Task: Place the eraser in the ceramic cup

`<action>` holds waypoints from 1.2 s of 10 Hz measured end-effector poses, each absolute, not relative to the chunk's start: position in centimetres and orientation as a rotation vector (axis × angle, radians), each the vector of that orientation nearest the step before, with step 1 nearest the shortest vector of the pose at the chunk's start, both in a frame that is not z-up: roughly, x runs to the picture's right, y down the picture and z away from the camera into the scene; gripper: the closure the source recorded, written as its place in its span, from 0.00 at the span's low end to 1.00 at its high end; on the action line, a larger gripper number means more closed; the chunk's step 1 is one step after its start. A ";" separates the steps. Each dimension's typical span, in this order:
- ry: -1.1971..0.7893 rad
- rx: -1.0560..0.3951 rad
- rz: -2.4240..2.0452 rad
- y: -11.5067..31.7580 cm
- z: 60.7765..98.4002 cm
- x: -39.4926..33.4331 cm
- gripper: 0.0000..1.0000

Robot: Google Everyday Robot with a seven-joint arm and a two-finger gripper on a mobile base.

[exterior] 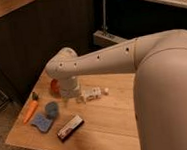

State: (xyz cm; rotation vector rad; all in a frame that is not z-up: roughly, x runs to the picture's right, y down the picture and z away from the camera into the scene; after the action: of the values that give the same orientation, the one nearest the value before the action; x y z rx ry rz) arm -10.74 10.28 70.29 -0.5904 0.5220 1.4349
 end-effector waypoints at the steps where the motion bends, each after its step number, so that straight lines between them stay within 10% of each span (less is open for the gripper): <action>1: 0.522 -0.590 1.435 10.3 70.3 -10.7 0.35; 12: 0.380 -0.620 1.288 9.3 69.1 -12.3 0.35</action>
State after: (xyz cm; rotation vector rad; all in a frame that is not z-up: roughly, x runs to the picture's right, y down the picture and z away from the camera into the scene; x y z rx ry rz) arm -12.34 9.31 69.07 -0.6204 0.3799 1.2875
